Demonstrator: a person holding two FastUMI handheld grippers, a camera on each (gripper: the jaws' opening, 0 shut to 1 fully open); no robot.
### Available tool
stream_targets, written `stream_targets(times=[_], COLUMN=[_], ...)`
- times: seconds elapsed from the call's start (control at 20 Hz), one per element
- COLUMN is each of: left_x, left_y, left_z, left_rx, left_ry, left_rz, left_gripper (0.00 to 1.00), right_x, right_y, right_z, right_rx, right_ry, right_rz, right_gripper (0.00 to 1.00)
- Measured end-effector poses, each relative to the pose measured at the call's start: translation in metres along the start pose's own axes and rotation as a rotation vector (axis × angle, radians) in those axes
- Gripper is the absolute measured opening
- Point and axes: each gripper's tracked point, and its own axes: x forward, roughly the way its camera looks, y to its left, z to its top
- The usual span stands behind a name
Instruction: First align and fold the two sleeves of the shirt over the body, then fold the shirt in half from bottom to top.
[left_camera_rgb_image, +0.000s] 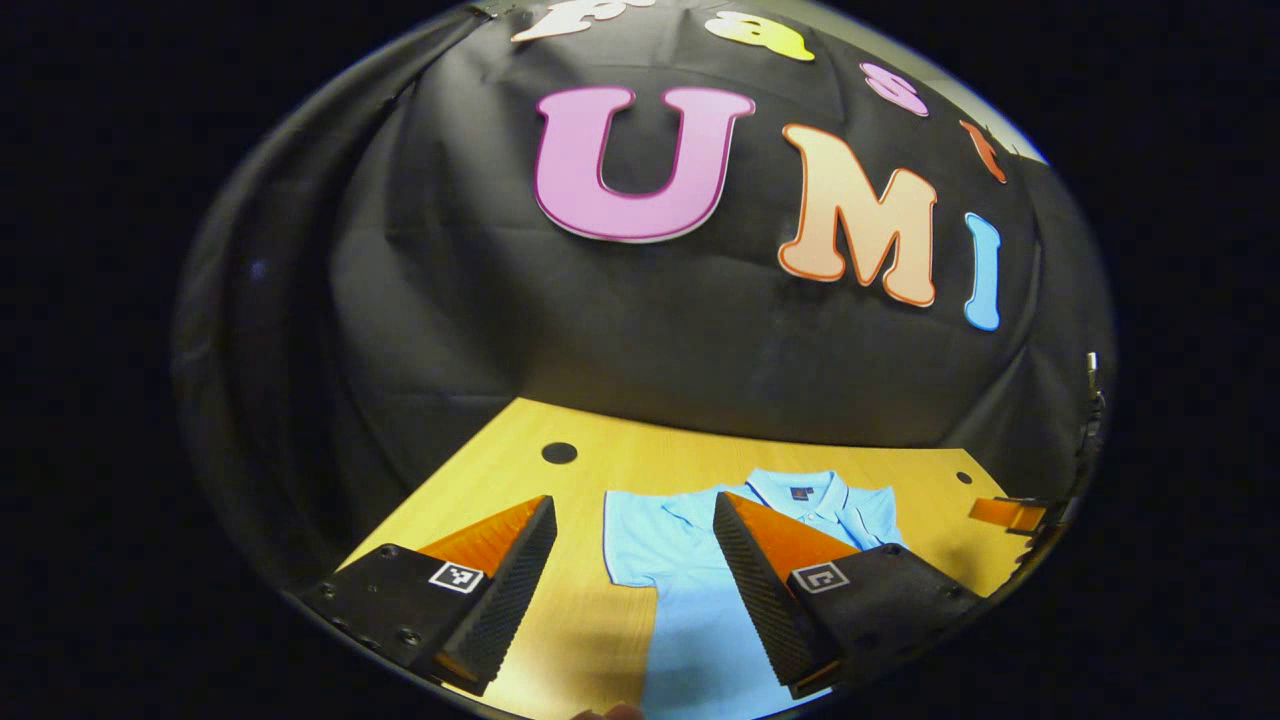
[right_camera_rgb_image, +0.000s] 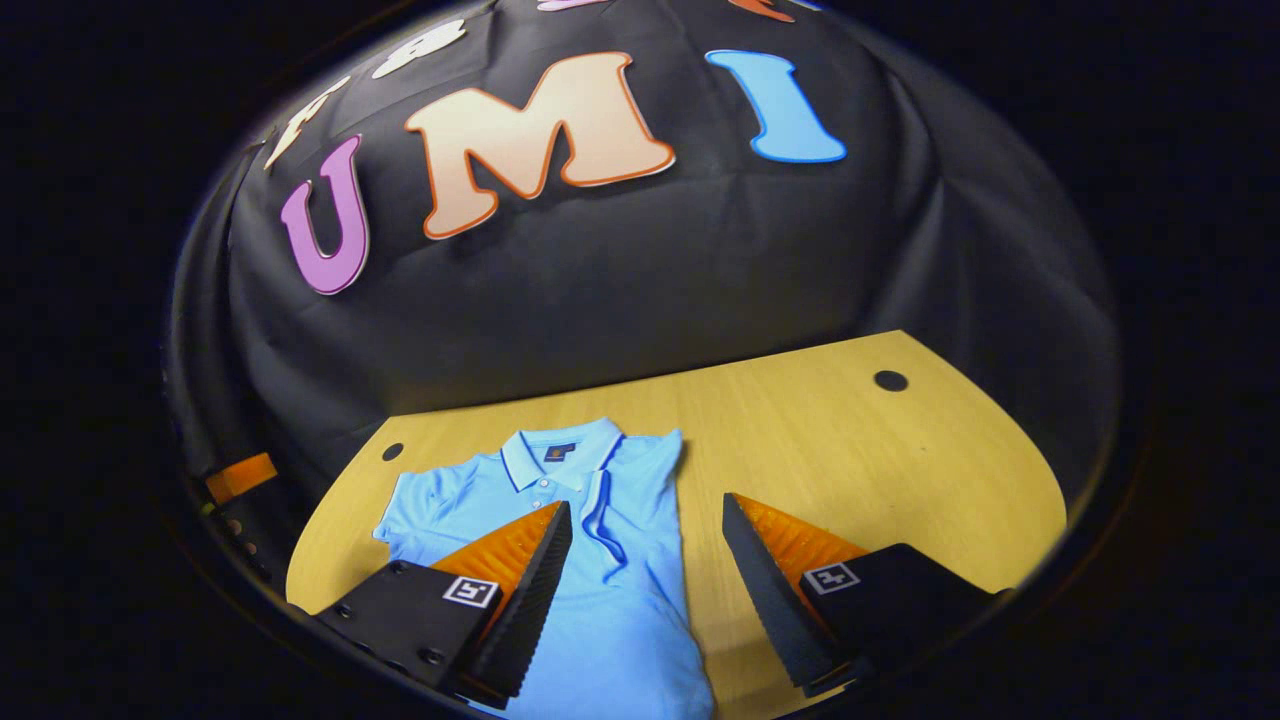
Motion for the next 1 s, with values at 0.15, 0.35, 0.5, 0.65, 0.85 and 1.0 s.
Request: stream_targets(times=[0.15,0.35,0.5,0.65,0.85,1.0], left_x=[0.039,0.088,0.114,0.130,0.135,0.135], left_y=[-0.003,0.000,0.004,0.006,0.011,0.014], left_z=[-0.028,-0.068,-0.091,-0.105,-0.125,-0.123], left_rx=[0.024,0.042,0.055,0.099,0.095,0.087], left_ry=[0.081,0.185,0.256,0.290,0.342,0.328], left_rz=[-0.031,-0.029,-0.015,-0.004,0.037,0.068], left_gripper=[0.95,0.95,0.95,0.96,0.95,0.93], right_x=[-0.029,-0.055,-0.066,-0.070,-0.072,-0.069], right_y=[-0.037,-0.073,-0.088,-0.094,-0.098,-0.101], right_z=[0.003,-0.010,-0.019,-0.018,-0.016,-0.014], right_rx=[0.018,0.032,0.037,0.047,0.044,0.057], right_ry=[-0.021,-0.010,0.011,0.005,0.007,0.006], right_rz=[-0.089,-0.185,-0.225,-0.242,-0.243,-0.241], right_gripper=[0.95,0.94,0.95,0.95,0.95,0.96])
